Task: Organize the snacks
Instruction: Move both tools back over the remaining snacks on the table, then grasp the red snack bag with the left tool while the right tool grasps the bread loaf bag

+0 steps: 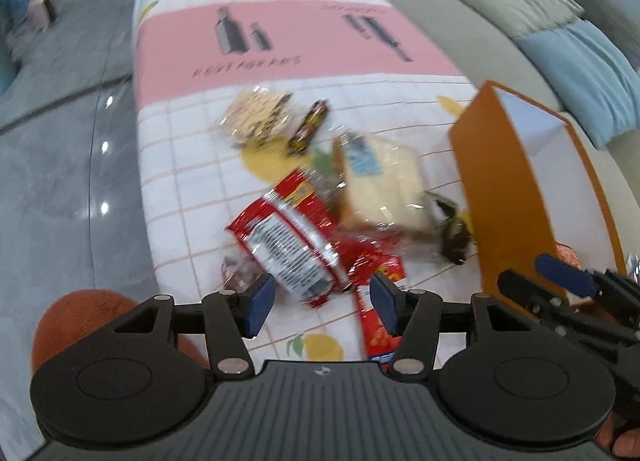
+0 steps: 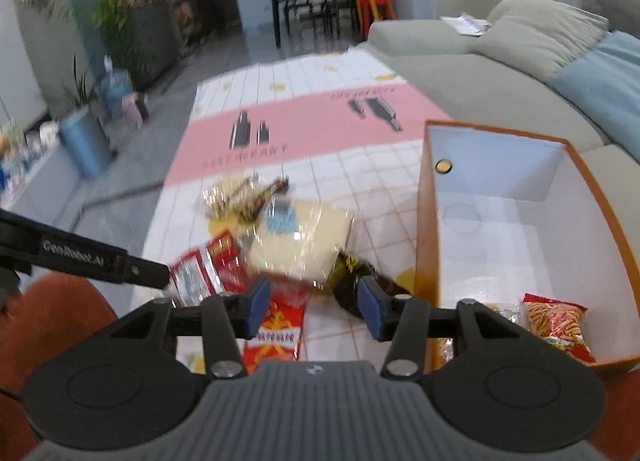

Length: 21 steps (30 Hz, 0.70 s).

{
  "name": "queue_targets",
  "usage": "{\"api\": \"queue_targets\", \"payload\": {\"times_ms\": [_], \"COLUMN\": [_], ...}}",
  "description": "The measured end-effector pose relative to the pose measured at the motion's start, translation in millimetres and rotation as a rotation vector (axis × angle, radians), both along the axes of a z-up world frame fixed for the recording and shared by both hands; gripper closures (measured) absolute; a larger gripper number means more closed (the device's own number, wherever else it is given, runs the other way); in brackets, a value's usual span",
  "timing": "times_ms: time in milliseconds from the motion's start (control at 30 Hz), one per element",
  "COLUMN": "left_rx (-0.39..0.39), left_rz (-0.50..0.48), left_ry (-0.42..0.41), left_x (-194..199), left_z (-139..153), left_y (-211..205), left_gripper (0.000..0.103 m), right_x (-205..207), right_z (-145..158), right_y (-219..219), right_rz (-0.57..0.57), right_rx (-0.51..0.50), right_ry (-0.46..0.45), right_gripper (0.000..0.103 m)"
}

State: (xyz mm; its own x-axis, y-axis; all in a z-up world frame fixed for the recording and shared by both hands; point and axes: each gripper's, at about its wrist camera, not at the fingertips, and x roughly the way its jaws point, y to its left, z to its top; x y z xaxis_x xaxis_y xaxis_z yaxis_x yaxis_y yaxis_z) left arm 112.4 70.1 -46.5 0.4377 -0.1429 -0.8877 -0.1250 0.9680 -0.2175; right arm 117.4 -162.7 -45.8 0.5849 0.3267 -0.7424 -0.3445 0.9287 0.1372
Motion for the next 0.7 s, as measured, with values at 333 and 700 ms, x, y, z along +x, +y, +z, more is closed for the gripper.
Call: {"api": "queue_targets", "payload": {"times_ms": [333, 700], "left_rx": [-0.032, -0.050], "left_rz": [0.047, 0.089], "left_ry": [0.046, 0.102], "left_x": [20, 49], "left_z": [-35, -72], "left_y": [18, 31], "left_gripper": [0.036, 0.027], "right_x": [18, 47], "right_z": [-29, -66], "right_y": [38, 79], "right_rz": [0.142, 0.313], "right_rx": [-0.089, -0.270], "right_ry": [0.004, -0.029], "right_gripper": [0.053, 0.053]}}
